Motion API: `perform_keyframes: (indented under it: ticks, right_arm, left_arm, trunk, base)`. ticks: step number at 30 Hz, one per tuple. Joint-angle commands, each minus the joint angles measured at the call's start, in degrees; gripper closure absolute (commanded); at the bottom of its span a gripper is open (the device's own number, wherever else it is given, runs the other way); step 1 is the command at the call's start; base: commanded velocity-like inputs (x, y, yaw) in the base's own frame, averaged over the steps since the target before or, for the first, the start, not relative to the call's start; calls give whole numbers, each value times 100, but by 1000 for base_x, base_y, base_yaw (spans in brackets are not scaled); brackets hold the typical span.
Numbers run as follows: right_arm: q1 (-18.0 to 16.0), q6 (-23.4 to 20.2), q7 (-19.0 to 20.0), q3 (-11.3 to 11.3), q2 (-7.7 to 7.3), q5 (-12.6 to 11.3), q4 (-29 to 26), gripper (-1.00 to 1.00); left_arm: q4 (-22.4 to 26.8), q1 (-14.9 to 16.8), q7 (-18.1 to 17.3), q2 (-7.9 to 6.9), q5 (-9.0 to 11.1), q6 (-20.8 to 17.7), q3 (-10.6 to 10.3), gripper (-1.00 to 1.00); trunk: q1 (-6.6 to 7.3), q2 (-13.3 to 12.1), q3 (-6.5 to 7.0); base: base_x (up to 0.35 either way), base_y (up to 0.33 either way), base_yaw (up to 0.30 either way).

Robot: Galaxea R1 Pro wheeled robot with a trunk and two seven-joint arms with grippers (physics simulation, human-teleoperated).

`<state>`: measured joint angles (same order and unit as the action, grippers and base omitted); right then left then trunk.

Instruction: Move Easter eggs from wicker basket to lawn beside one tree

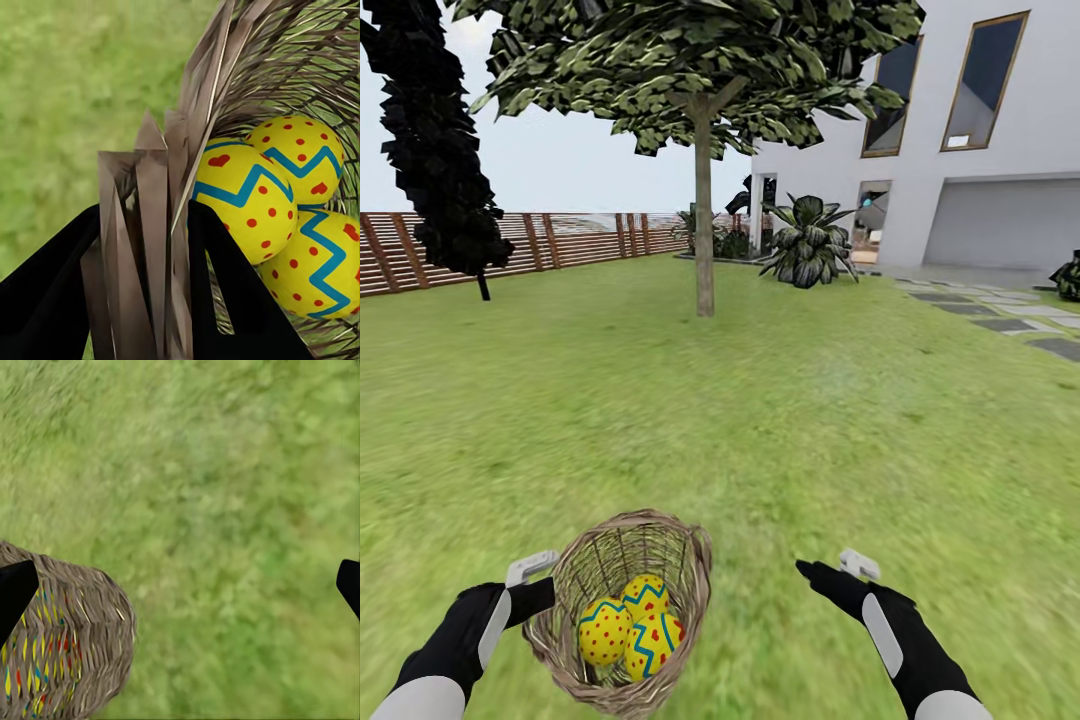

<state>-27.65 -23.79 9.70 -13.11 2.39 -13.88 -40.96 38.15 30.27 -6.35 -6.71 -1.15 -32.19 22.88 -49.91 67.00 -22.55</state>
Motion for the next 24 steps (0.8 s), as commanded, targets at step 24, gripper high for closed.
perform_keyframes:
  ticks: [24]
  right_arm:
    - [-4,-38,23,-36,7,-11,62,-100]
  left_arm:
    - [9,5,-34,3,27,-33,24,100]
  trunk:
    - [-4,4,-6]
  base:
    - [333,0,0]
